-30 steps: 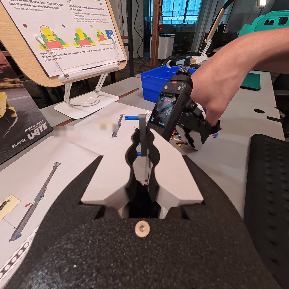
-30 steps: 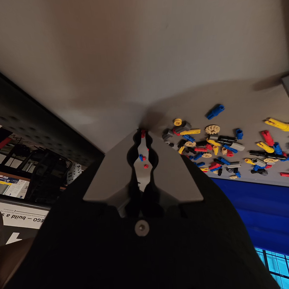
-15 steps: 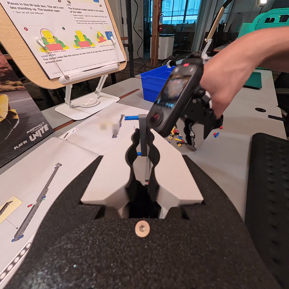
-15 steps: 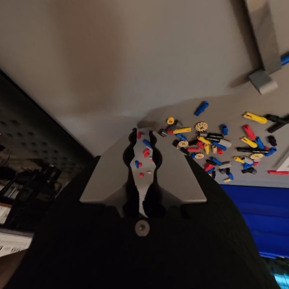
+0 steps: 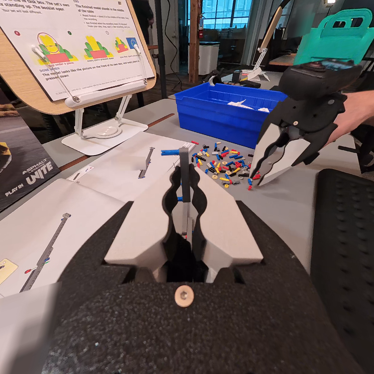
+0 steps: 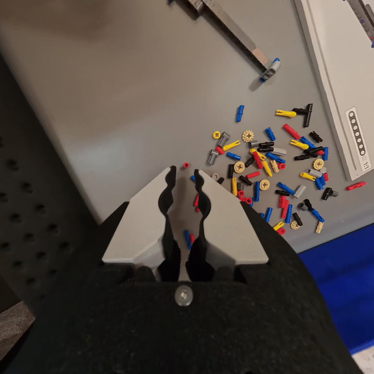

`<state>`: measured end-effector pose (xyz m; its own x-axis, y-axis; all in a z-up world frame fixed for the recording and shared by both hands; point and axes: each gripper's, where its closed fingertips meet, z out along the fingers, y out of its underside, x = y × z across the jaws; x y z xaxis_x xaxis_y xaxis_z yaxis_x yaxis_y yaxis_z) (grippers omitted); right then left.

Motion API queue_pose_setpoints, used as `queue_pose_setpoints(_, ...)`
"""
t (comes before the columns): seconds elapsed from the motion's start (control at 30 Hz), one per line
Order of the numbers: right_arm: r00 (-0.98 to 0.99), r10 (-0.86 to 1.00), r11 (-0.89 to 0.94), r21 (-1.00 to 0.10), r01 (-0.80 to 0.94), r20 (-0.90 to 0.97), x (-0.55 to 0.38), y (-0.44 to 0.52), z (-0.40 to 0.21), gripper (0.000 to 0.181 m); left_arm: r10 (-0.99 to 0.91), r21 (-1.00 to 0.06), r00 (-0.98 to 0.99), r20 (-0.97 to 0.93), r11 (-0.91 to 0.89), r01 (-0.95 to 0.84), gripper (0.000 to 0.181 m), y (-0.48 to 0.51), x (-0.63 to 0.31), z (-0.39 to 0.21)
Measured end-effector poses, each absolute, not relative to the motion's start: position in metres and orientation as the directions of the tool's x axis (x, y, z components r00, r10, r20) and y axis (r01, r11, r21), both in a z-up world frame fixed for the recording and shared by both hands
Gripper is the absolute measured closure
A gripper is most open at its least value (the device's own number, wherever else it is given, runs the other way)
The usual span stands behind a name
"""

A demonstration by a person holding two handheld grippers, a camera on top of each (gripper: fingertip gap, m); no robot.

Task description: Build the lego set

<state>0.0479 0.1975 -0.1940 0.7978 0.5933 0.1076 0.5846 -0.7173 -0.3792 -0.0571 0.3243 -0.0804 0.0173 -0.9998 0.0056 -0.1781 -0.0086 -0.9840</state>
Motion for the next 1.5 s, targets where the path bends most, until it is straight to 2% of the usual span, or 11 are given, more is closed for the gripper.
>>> queue_pose_setpoints(0.17,0.79,0.608,-0.712,-0.39,0.584,0.073,0.044,0.203,-0.2,0.169,-1.0,-0.983,0.028,-0.003,-0.002,-0.181,0.175,0.328,-0.058,-0.081)
queue_pose_setpoints(0.33,0.782,0.618,-0.715,-0.354,0.603,0.082,0.047,0.2,-0.203,0.171,-1.0,-0.984,0.026,0.015,-0.02,-0.18,0.175,0.329,-0.058,-0.081)
queue_pose_setpoints(1.5,0.771,0.634,-0.724,-0.311,0.615,0.049,0.044,0.199,-0.214,0.174,-1.0,-0.981,0.015,-0.01,0.007,-0.195,0.175,0.325,-0.056,-0.084)
